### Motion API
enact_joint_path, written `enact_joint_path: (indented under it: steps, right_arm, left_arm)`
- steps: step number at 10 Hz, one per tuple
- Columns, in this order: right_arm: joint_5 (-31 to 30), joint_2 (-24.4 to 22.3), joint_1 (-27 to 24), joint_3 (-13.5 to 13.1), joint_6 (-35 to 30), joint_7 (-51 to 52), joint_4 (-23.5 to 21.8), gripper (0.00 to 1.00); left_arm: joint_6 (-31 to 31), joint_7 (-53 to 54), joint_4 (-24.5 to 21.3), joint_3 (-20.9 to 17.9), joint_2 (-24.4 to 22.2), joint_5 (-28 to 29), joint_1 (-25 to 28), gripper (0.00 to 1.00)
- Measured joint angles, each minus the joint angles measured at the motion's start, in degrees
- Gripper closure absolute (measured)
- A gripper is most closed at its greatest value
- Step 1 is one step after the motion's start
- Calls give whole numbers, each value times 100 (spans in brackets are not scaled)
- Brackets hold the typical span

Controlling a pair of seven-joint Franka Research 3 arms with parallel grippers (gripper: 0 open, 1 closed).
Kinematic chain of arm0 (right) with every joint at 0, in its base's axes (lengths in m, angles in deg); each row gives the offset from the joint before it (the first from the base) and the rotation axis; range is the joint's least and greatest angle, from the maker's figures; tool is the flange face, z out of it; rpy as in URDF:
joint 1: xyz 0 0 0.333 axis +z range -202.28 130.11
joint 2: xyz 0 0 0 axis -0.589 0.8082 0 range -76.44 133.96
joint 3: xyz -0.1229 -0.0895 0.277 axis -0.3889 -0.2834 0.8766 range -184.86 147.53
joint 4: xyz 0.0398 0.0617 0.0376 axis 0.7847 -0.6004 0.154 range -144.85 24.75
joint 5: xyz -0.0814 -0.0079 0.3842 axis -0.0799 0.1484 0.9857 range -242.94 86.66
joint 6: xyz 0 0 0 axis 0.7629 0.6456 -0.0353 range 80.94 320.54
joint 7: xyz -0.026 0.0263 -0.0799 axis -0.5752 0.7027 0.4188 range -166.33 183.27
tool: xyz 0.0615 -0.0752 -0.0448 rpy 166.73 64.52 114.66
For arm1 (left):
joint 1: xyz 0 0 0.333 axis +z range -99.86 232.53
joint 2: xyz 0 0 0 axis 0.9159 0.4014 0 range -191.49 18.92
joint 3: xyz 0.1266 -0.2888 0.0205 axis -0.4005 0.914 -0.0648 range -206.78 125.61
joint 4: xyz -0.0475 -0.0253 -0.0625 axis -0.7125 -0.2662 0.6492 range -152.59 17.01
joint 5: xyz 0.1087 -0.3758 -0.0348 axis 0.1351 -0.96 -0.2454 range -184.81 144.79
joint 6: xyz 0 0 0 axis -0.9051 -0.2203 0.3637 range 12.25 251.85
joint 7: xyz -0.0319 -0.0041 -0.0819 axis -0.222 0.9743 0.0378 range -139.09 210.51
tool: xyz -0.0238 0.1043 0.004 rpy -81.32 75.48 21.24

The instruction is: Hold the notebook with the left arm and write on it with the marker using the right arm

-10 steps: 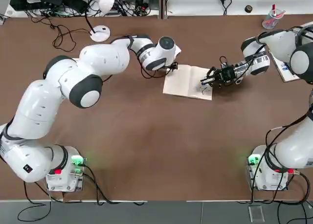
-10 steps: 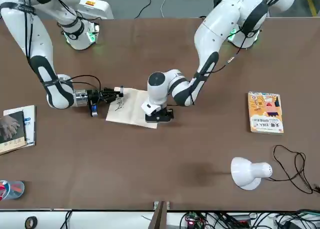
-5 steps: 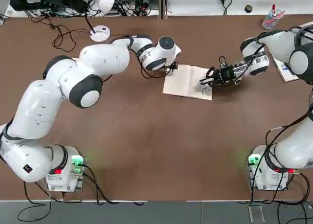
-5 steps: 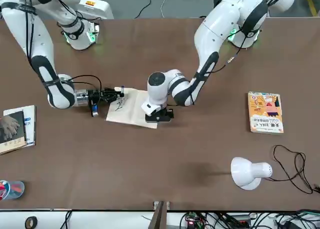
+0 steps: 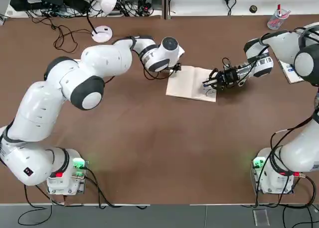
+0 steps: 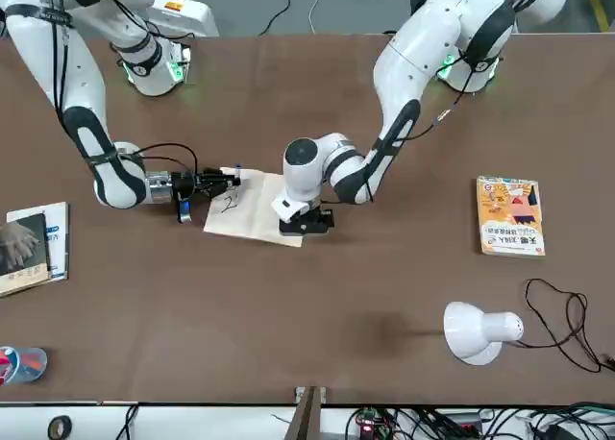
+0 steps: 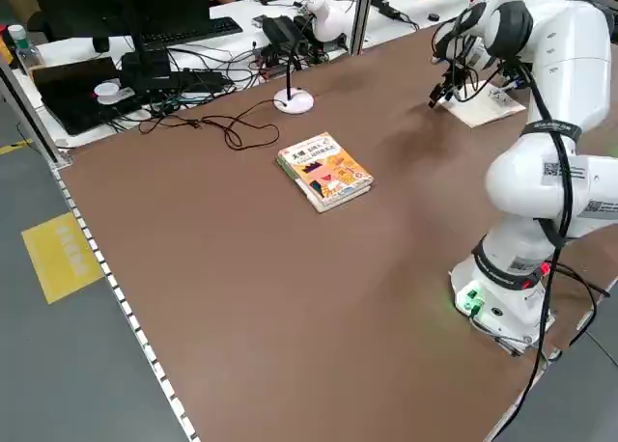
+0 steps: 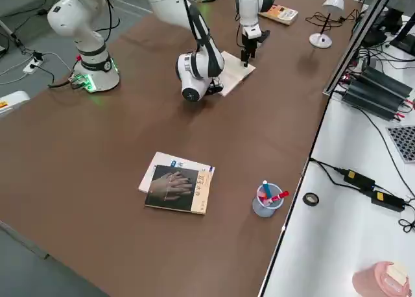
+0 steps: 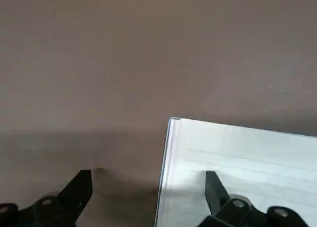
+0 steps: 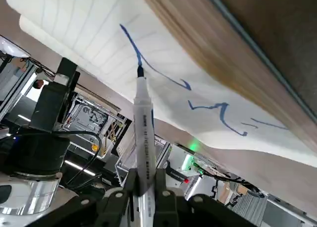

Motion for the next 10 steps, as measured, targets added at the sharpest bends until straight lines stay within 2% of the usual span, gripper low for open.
enact_joint_path:
  steps: [7,10]
  right_arm:
    - [-27,-45,-137,-52,-286,-48,76,83]
    - [-678,-282,-457,-77,-709,-313,326,83]
  left_arm:
    - [0,0,0,0,0,0,0,0]
    - [0,0,0,0,0,0,1,0]
